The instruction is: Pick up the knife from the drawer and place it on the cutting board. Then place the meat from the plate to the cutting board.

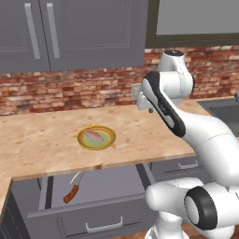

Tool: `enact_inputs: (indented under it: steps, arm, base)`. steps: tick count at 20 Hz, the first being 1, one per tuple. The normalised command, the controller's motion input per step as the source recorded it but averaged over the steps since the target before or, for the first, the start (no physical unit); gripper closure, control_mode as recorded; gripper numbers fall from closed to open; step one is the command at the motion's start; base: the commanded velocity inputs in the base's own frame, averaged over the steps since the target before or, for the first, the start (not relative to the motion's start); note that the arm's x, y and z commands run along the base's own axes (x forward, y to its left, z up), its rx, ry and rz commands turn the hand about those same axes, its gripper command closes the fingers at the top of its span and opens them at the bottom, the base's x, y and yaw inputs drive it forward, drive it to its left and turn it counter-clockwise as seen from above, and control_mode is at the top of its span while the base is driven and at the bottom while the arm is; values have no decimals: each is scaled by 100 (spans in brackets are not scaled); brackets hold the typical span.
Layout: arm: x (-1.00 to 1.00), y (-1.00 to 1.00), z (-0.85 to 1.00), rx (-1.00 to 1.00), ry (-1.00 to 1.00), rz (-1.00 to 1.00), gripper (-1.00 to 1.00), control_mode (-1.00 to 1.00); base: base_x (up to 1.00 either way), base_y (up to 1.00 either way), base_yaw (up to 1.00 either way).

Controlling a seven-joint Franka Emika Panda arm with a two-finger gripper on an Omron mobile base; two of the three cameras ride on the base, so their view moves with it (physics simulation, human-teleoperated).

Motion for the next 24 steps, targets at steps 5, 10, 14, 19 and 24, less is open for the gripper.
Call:
enact_inputs:
  steps: [5,10,14,19,24]
  arm:
    - [-17,12,0,0,0,0,-100,-100]
    - [-42,26,0,0,-13,0,-100,-100]
    - [-62,0,-5,7,-3,0,-100,-100]
    - [-59,0,-3,0,0,0,-100,-100]
    - [-64,3,-15,0,0,0,-100,-100]
  base:
    - [0,0,0]
    - [0,0,0]
    - [0,0,0]
    - [0,0,0]
    - [0,0,0]
